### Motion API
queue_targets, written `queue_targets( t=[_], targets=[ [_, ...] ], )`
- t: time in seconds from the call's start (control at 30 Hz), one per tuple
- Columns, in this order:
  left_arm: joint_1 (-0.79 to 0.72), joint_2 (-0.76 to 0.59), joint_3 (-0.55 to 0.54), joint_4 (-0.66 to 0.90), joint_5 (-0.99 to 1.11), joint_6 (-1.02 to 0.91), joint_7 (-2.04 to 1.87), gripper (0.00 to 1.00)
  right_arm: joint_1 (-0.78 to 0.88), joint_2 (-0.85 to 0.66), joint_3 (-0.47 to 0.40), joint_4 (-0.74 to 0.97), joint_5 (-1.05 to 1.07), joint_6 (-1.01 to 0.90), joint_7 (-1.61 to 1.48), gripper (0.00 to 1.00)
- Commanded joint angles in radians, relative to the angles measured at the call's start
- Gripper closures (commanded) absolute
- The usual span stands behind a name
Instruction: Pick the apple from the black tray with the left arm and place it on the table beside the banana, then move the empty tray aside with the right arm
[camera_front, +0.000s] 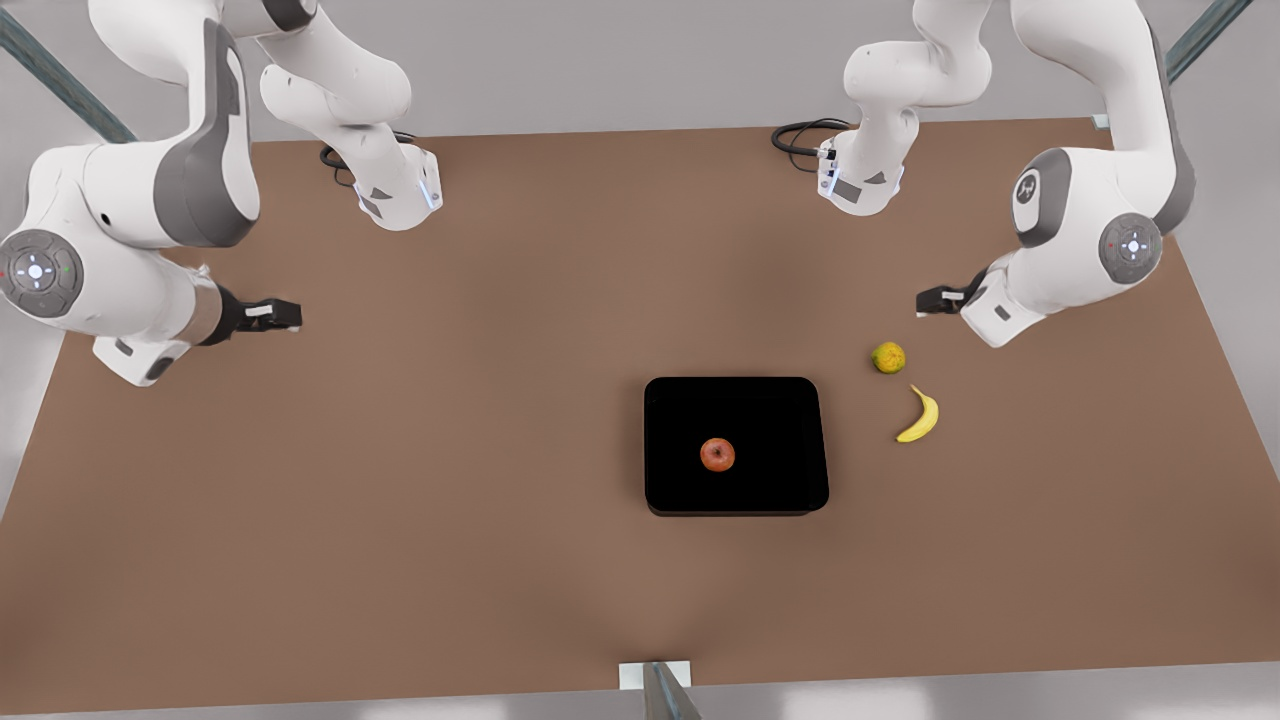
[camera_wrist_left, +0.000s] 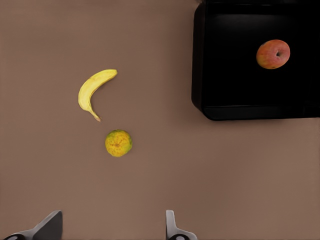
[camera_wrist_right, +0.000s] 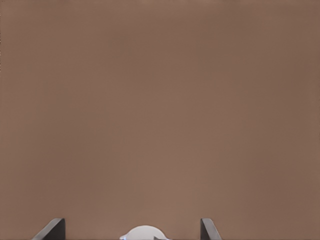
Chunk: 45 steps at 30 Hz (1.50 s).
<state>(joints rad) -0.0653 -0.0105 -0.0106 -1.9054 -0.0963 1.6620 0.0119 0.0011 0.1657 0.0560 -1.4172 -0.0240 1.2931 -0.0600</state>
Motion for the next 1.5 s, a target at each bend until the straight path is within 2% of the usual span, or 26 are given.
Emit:
queue_targets(
  t=[0.0, 0.03, 0.07, 0.1, 0.13, 0.2, 0.23, 0.33, 0.6, 0.73, 0.83, 0.9, 1.47],
  targets=[
    [-0.027, 0.001, 0.001, 0.0, -0.005, 0.186, 0.014, 0.0, -0.003, 0.0, -0.001, 0.0, -0.002, 0.112, -0.058, 0.0],
    [-0.034, 0.01, 0.0, 0.015, -0.007, 0.186, 0.016, 0.0, -0.004, 0.0, -0.001, 0.0, -0.001, 0.112, -0.06, 0.0],
    [-0.114, 0.076, -0.006, 0.078, 0.0, 0.186, 0.003, 0.0, -0.004, 0.0, -0.001, -0.002, -0.001, 0.112, -0.06, 0.0],
    [-0.277, 0.205, -0.005, 0.242, 0.013, 0.164, -0.182, 0.0, -0.004, 0.0, -0.001, -0.002, -0.001, 0.112, -0.06, 0.0],
    [-0.361, 0.32, -0.005, 0.425, 0.021, 0.108, -0.395, 0.0, -0.004, 0.0, -0.001, -0.002, -0.001, 0.114, -0.058, 0.0],
    [-0.493, 0.475, -0.005, 0.583, 0.021, 0.11, -0.639, 0.0, -0.006, 0.0, -0.002, -0.003, -0.001, 0.114, -0.058, 0.0],
    [-0.51, 0.532, -0.005, 0.623, 0.023, 0.148, -0.65, 0.0, -0.006, 0.0, -0.002, -0.003, -0.001, 0.114, -0.06, 0.0],
    [-0.559, 0.598, -0.003, 0.626, 0.067, 0.272, -0.721, 0.0, -0.006, 0.002, -0.004, -0.003, 0.001, 0.115, -0.06, 0.0],
    [-0.536, 0.727, 0.034, 0.625, 0.023, 0.32, -0.813, 0.0, -0.006, 0.005, -0.004, -0.009, 0.007, 0.144, -0.058, 0.0],
    [-0.536, 0.77, 0.032, 0.625, 0.024, 0.421, -0.912, 0.0, -0.006, 0.003, -0.005, -0.009, 0.007, 0.146, -0.061, 0.0],
    [-0.536, 0.799, 0.035, 0.625, 0.039, 0.453, -0.908, 0.0, -0.006, 0.003, -0.005, -0.022, 0.013, 0.235, -0.058, 0.0],
    [-0.519, 0.808, 0.04, 0.618, 0.101, 0.453, -0.9, 0.0, -0.006, 0.003, -0.005, -0.022, 0.055, 0.299, -0.054, 0.0],
    [-0.542, 0.871, 0.032, 0.585, 0.185, 0.452, -0.696, 0.0, 0.003, 0.009, 0.002, -0.089, 0.052, 0.338, -0.038, 0.0]
  ],
)
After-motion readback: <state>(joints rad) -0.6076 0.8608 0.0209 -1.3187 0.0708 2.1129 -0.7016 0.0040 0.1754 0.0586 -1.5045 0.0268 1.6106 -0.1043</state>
